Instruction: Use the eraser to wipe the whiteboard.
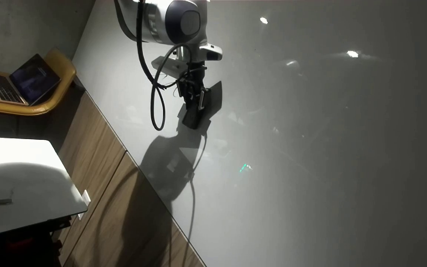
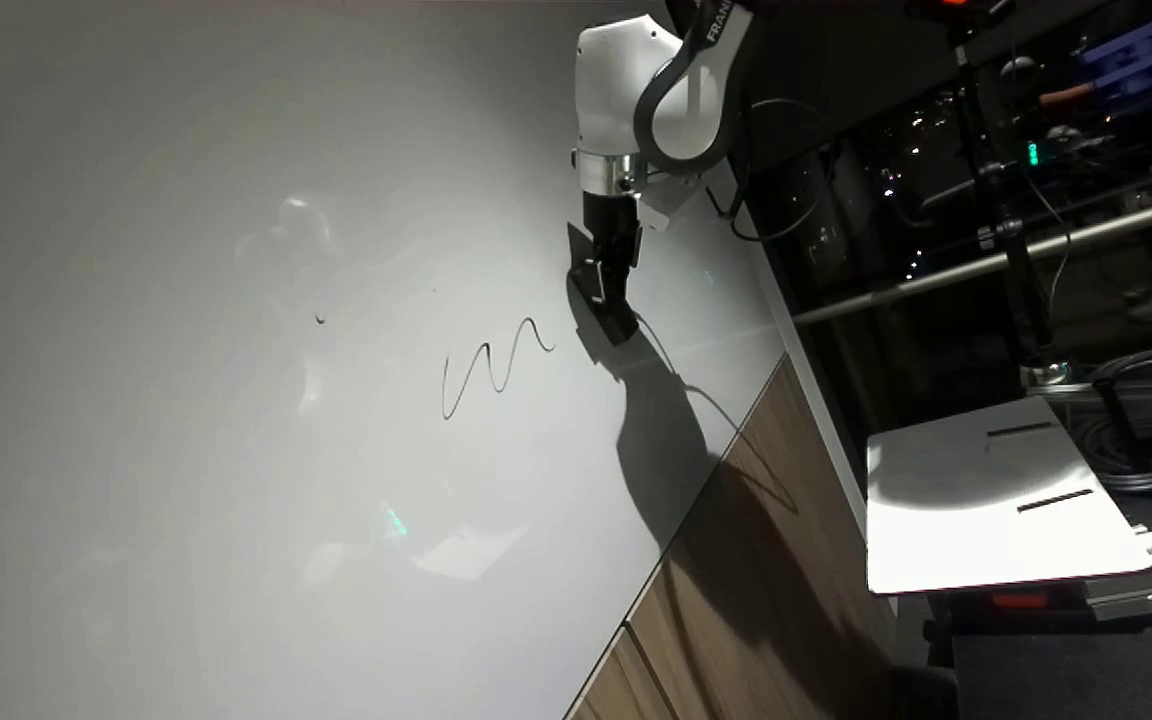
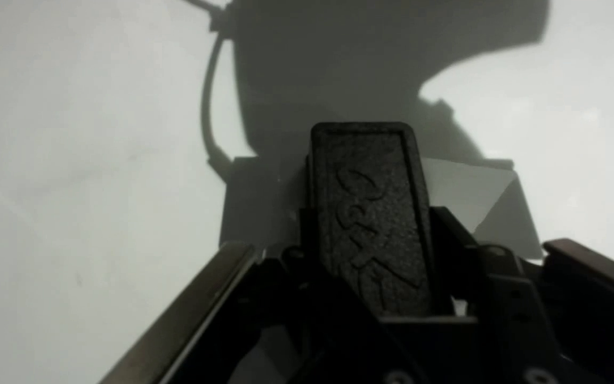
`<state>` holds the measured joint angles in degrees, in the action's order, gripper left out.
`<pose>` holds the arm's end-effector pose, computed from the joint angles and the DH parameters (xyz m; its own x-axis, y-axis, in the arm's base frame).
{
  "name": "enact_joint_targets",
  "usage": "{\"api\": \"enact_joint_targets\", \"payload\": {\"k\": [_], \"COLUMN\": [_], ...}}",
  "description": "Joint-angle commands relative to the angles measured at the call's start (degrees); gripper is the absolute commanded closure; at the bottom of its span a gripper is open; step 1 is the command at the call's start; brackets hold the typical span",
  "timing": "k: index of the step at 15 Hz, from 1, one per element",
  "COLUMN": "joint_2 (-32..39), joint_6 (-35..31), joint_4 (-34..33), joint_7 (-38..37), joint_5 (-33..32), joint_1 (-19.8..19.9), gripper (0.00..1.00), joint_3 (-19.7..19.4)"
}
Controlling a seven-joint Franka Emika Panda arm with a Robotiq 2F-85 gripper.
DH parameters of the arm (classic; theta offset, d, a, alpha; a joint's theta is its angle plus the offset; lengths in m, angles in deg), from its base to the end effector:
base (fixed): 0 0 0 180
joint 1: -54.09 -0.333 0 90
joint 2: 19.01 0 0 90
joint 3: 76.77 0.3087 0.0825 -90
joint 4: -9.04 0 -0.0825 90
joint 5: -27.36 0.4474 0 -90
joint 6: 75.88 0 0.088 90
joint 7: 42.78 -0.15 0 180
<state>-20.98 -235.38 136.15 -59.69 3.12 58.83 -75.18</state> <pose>0.6407 -0.0229 0.3780 0.8175 0.0584 0.5729 -0.0543 -0.9826 0.1776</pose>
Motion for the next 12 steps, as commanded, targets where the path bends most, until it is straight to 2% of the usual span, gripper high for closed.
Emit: {"api": "enact_joint_targets", "payload": {"k": [1,7,12], "joint_2": [1.4,5.1,9.5], "joint_6": [0.2,1.9,4.0], "joint_4": [-2.5,-7.6,-13.0], "joint_7": [-6.7,-17.7,-22.8], "joint_5": [-1.5,-6.4,-10.8], "joint_1": [-3.4,-11.2,-17.4], "gripper": [0.71,0.71,0.71], "joint_3": [4.0,12.6,16.8]}}
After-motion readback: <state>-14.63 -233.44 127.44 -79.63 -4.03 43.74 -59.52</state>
